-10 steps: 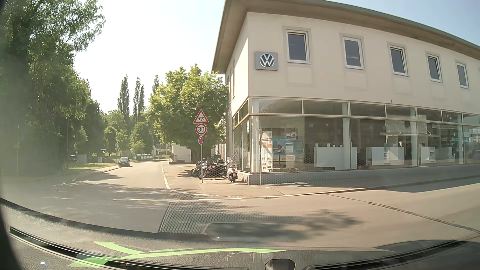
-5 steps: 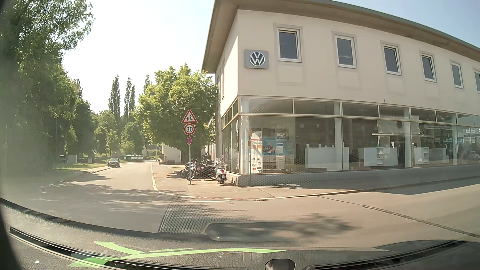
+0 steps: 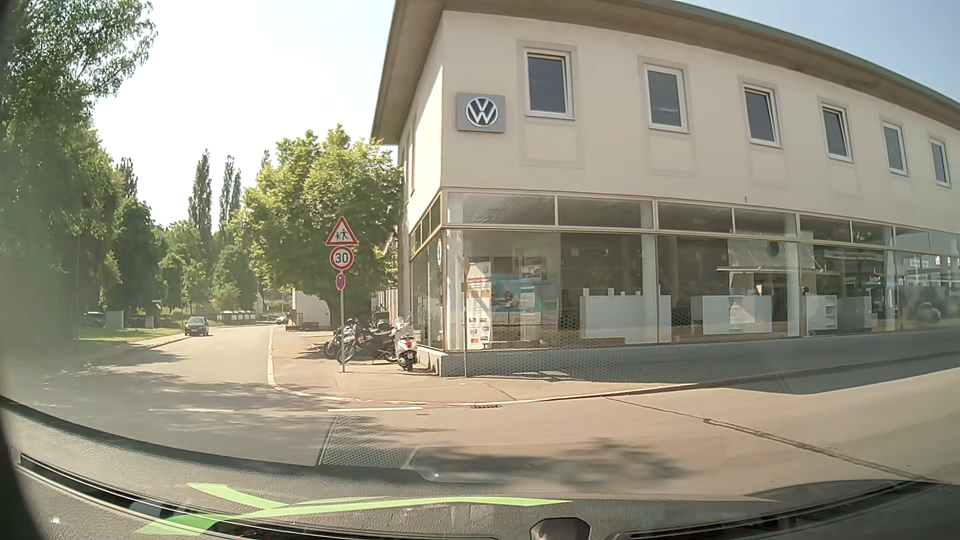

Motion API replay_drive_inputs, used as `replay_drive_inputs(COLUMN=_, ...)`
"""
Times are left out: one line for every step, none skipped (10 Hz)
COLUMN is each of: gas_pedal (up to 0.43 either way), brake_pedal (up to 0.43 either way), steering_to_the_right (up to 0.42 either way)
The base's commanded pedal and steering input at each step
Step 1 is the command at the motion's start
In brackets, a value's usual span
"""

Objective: Follow the waypoints while adhering to traffic rules and regulations

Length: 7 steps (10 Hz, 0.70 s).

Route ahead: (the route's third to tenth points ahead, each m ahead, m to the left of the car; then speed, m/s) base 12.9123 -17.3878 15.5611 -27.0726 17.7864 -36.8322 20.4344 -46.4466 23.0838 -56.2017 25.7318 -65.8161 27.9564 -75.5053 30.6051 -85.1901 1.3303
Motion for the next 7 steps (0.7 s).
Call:
replay_drive_inputs(gas_pedal=0.157, brake_pedal=0.0, steering_to_the_right=0.473)
replay_drive_inputs(gas_pedal=0.169, brake_pedal=0.0, steering_to_the_right=0.52)
replay_drive_inputs(gas_pedal=0.169, brake_pedal=0.0, steering_to_the_right=0.562)
replay_drive_inputs(gas_pedal=0.169, brake_pedal=0.0, steering_to_the_right=0.589)
replay_drive_inputs(gas_pedal=0.177, brake_pedal=0.0, steering_to_the_right=0.609)
replay_drive_inputs(gas_pedal=0.177, brake_pedal=0.0, steering_to_the_right=0.629)
replay_drive_inputs(gas_pedal=0.177, brake_pedal=0.0, steering_to_the_right=0.644)
